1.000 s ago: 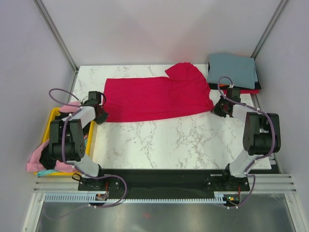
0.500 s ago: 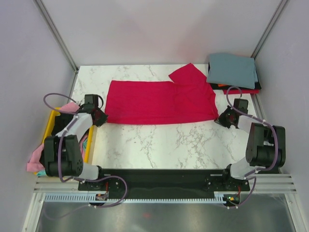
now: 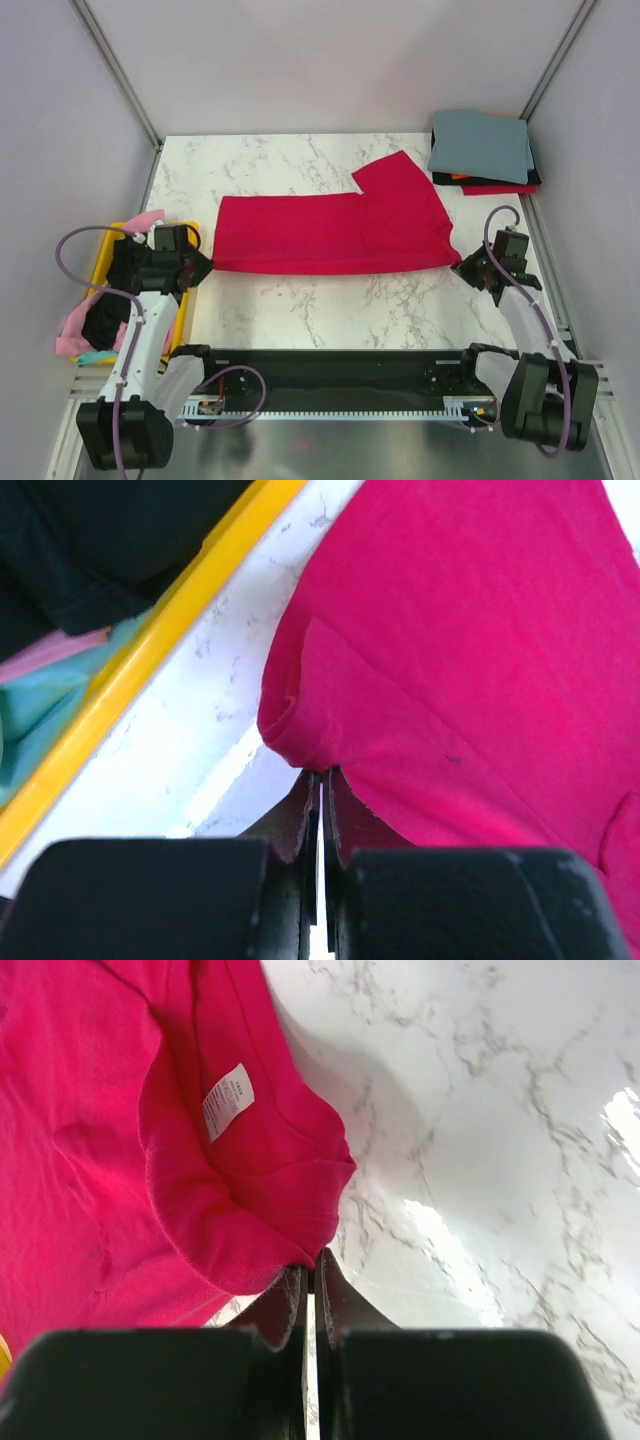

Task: Fold and stack the t-shirts
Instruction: Fold the tshirt

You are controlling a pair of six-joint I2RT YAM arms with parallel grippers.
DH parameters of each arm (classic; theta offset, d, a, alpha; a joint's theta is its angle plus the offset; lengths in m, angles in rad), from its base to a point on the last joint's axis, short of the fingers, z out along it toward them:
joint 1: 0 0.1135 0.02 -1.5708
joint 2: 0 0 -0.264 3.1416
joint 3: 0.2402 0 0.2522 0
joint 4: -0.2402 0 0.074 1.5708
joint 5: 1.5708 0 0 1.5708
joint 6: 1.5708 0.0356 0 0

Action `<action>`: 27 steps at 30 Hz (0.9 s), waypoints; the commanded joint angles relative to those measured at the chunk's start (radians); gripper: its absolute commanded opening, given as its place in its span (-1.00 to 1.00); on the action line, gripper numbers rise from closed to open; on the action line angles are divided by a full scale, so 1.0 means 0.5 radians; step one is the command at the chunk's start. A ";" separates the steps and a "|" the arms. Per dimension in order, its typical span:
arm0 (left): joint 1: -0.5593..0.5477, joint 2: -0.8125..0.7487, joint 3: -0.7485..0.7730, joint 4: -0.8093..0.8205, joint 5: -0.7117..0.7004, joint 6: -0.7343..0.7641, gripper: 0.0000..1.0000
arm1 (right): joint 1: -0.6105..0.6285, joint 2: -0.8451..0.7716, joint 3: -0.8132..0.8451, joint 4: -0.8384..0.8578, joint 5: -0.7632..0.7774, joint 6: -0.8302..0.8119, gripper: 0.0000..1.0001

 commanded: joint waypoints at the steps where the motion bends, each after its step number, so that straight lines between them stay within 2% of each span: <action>1: -0.011 -0.145 -0.010 -0.216 -0.023 -0.081 -0.92 | -0.041 -0.240 -0.065 -0.238 0.212 0.040 -1.00; 2: -0.008 -0.209 -0.001 -0.247 -0.010 -0.106 -0.87 | -0.044 -0.280 -0.078 -0.278 0.227 0.040 -1.00; 3: -0.008 -0.246 0.002 -0.269 0.008 -0.118 -0.64 | -0.044 -0.365 -0.096 -0.355 0.249 0.062 -0.97; 4: -0.008 -0.277 0.024 -0.305 0.026 -0.124 -0.36 | -0.047 -0.397 -0.099 -0.398 0.258 0.062 -0.83; 5: -0.008 -0.326 0.048 -0.339 0.060 -0.124 0.07 | -0.050 -0.433 -0.099 -0.477 0.258 0.062 -0.35; 6: -0.008 -0.348 0.076 -0.370 0.067 -0.124 0.21 | -0.050 -0.488 -0.096 -0.515 0.276 0.089 0.17; 8: -0.008 -0.382 0.186 -0.431 0.051 -0.085 0.37 | -0.053 -0.544 -0.075 -0.634 0.313 0.129 0.87; 11: -0.005 -0.388 0.373 -0.493 -0.019 0.020 0.40 | -0.053 -0.667 0.035 -0.717 0.457 0.191 0.93; 14: -0.008 -0.367 0.462 -0.484 0.029 0.148 0.40 | -0.053 -0.750 0.241 -0.681 0.547 0.173 0.94; 15: -0.005 -0.357 0.459 -0.435 0.054 0.225 0.39 | -0.053 -0.747 0.314 -0.599 0.489 0.127 0.92; 16: -0.005 -0.333 0.453 -0.413 0.082 0.265 0.38 | -0.053 -0.728 0.330 -0.476 0.245 0.014 0.90; 17: -0.005 -0.318 0.450 -0.392 0.127 0.314 0.35 | -0.050 -0.604 0.379 -0.235 0.100 -0.039 0.90; 18: -0.005 -0.290 0.444 -0.367 0.140 0.406 0.33 | -0.002 -0.499 0.437 -0.175 0.035 -0.070 0.89; 19: -0.008 -0.281 0.435 -0.355 0.143 0.452 0.32 | 0.054 -0.368 0.532 -0.165 0.089 -0.100 0.88; 20: -0.008 -0.275 0.426 -0.330 0.155 0.501 0.32 | 0.139 -0.075 0.776 -0.220 0.175 -0.213 0.88; 21: -0.008 -0.265 0.414 -0.300 0.162 0.572 0.32 | 0.341 0.077 0.912 -0.248 0.279 -0.266 0.88; 22: -0.008 -0.241 0.401 -0.293 0.171 0.597 0.31 | 0.415 0.221 1.044 -0.281 0.489 -0.354 0.88; 23: -0.008 -0.235 0.401 -0.290 0.192 0.612 0.30 | 0.519 0.496 1.291 -0.282 0.525 -0.383 0.88; 24: -0.008 -0.225 0.395 -0.278 0.211 0.633 0.30 | 0.596 0.639 1.415 -0.276 0.537 -0.410 0.88; 27: -0.008 -0.225 0.343 -0.195 0.306 0.649 0.29 | 0.649 1.203 1.967 -0.288 0.516 -0.490 0.82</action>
